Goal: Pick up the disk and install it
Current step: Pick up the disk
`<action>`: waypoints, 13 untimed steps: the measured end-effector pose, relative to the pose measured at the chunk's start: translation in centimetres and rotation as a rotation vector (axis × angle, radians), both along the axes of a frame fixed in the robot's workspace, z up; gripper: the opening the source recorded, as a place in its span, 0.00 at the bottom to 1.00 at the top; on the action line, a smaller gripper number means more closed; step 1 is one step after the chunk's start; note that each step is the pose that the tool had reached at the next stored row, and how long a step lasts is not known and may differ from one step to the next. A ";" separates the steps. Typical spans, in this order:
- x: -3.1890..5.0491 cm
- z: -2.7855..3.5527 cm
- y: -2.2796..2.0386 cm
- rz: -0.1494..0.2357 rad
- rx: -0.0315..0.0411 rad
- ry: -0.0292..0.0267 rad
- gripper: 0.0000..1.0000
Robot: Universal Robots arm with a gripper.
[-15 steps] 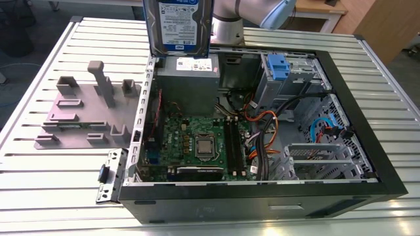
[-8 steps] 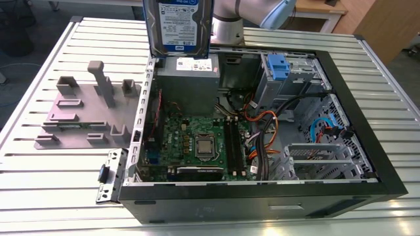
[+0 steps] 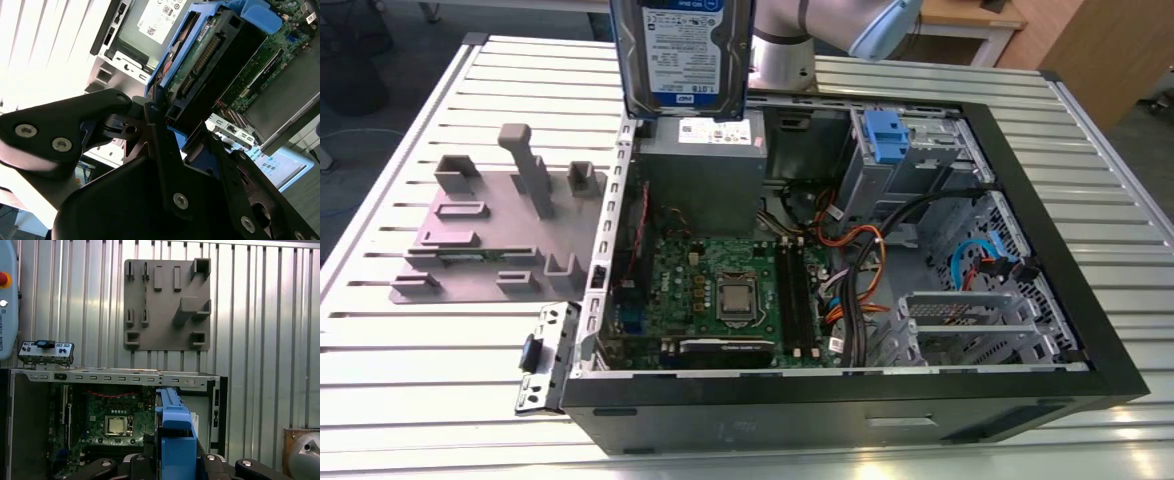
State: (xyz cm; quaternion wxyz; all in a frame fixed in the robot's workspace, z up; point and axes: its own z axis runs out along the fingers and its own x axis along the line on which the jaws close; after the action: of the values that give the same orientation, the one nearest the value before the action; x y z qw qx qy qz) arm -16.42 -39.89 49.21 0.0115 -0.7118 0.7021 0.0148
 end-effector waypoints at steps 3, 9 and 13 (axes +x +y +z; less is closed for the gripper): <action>0.00 0.00 -0.06 0.000 -0.0001 0.0000 0.36; 0.00 0.00 -0.19 0.000 -0.0001 0.0000 0.36; 0.00 0.00 -0.28 0.000 -0.0001 0.0000 0.36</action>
State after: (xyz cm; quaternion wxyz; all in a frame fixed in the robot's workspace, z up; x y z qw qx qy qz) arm -16.42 -40.17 49.21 0.0115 -0.7118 0.7021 0.0148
